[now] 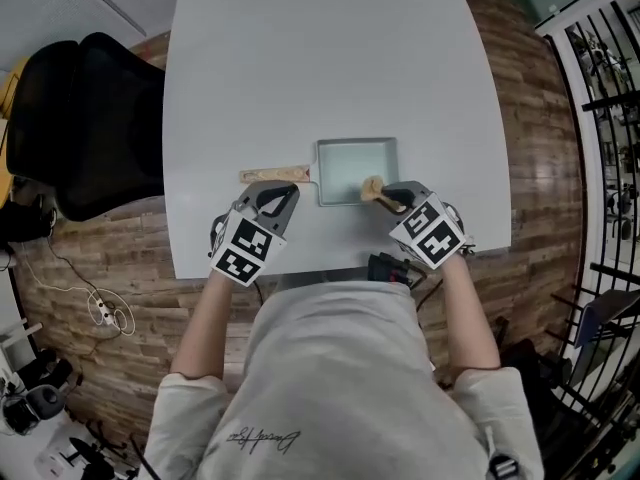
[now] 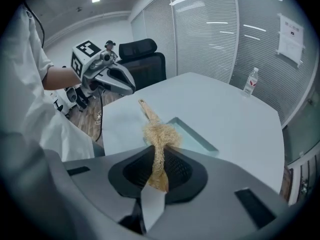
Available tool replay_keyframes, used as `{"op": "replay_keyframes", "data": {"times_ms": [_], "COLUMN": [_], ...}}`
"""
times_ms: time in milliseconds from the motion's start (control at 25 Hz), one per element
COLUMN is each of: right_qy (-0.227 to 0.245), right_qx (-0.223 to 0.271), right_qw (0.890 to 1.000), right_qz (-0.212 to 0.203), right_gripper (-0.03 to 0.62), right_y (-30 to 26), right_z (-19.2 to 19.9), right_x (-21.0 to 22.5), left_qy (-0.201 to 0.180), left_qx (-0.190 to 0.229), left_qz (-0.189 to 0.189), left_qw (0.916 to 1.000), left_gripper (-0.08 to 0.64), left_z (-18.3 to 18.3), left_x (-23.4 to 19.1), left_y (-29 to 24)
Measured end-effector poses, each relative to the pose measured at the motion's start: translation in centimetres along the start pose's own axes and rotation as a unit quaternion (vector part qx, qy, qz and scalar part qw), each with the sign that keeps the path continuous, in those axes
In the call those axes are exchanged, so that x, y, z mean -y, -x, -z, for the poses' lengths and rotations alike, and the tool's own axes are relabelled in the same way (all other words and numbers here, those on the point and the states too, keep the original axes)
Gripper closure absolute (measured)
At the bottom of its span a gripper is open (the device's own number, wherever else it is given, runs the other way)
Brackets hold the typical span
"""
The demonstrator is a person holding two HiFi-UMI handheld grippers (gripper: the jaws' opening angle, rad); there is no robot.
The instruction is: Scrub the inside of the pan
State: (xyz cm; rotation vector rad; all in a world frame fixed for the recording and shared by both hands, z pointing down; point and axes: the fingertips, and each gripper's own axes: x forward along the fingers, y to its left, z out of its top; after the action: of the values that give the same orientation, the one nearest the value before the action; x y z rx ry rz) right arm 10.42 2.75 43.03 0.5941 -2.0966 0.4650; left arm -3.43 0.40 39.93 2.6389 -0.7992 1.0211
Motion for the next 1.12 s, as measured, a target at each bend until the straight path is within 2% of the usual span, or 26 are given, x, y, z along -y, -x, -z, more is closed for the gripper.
{"op": "replay_keyframes", "data": {"times_ms": [80,200,280,480,800,1120], "right_qy": [-0.007,-0.016,-0.024,-0.035,-0.049,-0.048], "right_qx": [0.013,0.027,0.038,0.051,0.07,0.075], "right_qw": [1.0,0.999,0.999,0.998,0.996,0.996], "right_qz": [0.004,0.006,0.007,0.001,-0.006,-0.012], "right_gripper": [0.523,0.523,0.523,0.525,0.525,0.525], "right_y": [0.4,0.8,0.8,0.7,1.0,1.1], "right_z": [-0.4,-0.8,-1.3,-1.9,-2.7,-3.0], "right_x": [-0.3,-1.1,-1.4,-1.9,-1.9,-2.0], "left_qy": [0.048,0.132,0.155,0.171,0.18,0.154], "left_qx": [0.028,0.072,0.084,0.078,0.1,0.096], "left_qz": [-0.014,-0.024,-0.036,-0.069,-0.073,-0.078], "left_qw": [0.9983,0.9883,0.9837,0.9797,0.976,0.9804], "left_gripper": [0.549,0.549,0.549,0.549,0.549,0.549], "left_z": [-0.7,-1.8,-2.1,-1.5,-2.7,-3.2], "left_x": [0.4,0.4,0.2,-0.2,-0.3,-0.3], "left_y": [0.1,0.9,1.4,1.9,1.8,1.8]}}
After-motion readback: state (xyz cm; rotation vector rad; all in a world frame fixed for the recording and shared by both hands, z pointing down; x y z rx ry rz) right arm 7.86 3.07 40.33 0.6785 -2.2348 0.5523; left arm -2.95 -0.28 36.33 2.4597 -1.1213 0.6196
